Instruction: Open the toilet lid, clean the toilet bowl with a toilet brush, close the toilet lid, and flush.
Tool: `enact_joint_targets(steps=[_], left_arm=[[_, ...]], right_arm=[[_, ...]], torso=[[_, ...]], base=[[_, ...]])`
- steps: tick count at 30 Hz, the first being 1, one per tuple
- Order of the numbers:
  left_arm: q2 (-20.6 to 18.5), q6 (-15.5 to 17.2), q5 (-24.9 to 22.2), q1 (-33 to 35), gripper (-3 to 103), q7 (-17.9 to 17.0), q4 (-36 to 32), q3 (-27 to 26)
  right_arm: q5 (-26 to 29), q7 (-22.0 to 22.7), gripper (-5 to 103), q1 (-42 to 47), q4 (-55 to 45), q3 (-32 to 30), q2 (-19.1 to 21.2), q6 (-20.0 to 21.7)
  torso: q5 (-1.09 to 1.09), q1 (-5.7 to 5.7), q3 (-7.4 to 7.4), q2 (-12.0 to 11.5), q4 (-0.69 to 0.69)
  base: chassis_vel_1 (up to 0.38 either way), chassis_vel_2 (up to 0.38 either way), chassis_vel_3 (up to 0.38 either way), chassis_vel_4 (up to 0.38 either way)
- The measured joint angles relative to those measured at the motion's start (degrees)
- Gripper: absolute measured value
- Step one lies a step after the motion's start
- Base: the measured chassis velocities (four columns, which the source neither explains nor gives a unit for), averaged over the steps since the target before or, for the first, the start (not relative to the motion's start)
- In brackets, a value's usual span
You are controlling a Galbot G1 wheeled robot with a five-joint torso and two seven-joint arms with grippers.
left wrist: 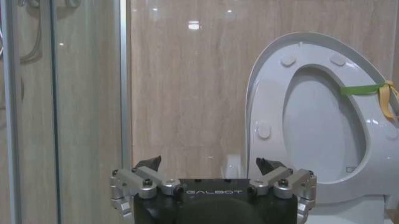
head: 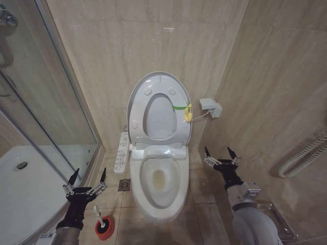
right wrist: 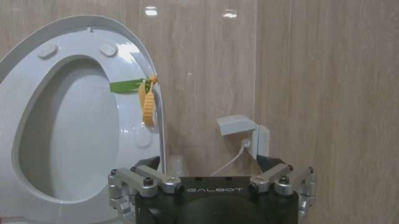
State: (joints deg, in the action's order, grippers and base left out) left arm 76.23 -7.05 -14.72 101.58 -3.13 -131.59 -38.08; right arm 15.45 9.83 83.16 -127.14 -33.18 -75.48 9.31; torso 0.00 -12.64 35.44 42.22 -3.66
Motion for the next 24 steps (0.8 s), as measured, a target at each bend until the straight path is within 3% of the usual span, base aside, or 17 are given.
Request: enact_joint_targets(steps=[24], left_arm=[[0.0, 0.0, 0.0, 0.0, 99, 0.0, 0.0, 0.0]], right_arm=[[0.0, 0.0, 100, 0.0, 0.0, 0.0, 0.0, 0.0]], torso=[[0.0, 0.0, 0.0, 0.0, 0.0]], base=[[0.0, 0.0, 0.0, 0.0]])
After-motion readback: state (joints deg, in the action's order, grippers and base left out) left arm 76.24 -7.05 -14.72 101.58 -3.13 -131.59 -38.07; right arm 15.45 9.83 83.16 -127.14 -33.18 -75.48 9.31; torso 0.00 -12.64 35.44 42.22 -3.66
